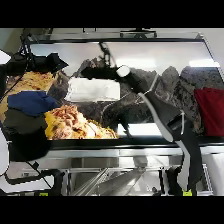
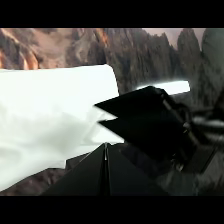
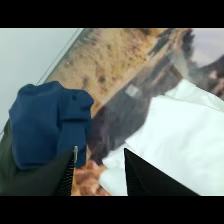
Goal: Fold the shirts.
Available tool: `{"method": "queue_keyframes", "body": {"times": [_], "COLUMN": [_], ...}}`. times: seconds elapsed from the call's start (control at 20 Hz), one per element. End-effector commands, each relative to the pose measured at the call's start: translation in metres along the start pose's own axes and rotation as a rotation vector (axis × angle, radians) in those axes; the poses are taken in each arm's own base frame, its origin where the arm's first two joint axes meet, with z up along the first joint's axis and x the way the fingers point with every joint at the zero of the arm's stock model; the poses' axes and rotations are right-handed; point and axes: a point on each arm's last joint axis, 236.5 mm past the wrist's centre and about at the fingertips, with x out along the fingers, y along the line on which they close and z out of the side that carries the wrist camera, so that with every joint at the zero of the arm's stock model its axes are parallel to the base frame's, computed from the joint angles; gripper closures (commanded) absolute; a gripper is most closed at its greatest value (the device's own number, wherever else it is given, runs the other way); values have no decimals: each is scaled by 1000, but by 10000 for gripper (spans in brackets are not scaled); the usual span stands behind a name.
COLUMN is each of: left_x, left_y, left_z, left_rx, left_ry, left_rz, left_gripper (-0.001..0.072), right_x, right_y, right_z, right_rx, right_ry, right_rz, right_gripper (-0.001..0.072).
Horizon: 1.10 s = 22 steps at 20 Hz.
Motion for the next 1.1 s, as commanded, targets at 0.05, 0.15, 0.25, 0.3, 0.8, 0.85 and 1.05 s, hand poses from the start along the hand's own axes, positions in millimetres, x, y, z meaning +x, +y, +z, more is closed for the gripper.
{"method": "queue_keyframes", "body": {"times": [0.05,0.15,0.25,0.3,0.8,0.85,1.05], "left_x": [-9,-8,-8,-8,-8,-8,-8], "left_y": [-7,-8,-7,-7,-7,-7,-7], "left_z": [1,-1,-1,-1,-2,-2,-2], "left_rx": [15,16,15,16,43,43,59], "left_ry": [-10,-1,-2,0,1,1,2], "left_rz": [-3,-4,-4,-4,-2,-2,-2], "left_gripper": [689,688,689,688,688,688,689], "right_x": [-109,-124,-126,-123,-42,-34,-16], "right_y": [-85,-125,-159,-172,-198,-192,-169], "right_z": [-13,-24,-41,-50,-124,-124,-108], "right_rx": [223,282,331,354,579,573,554], "right_ry": [222,227,244,254,288,281,218], "right_rz": [-96,-166,-223,-243,-157,-138,-67], "right_gripper": [178,179,179,179,70,71,618]}}
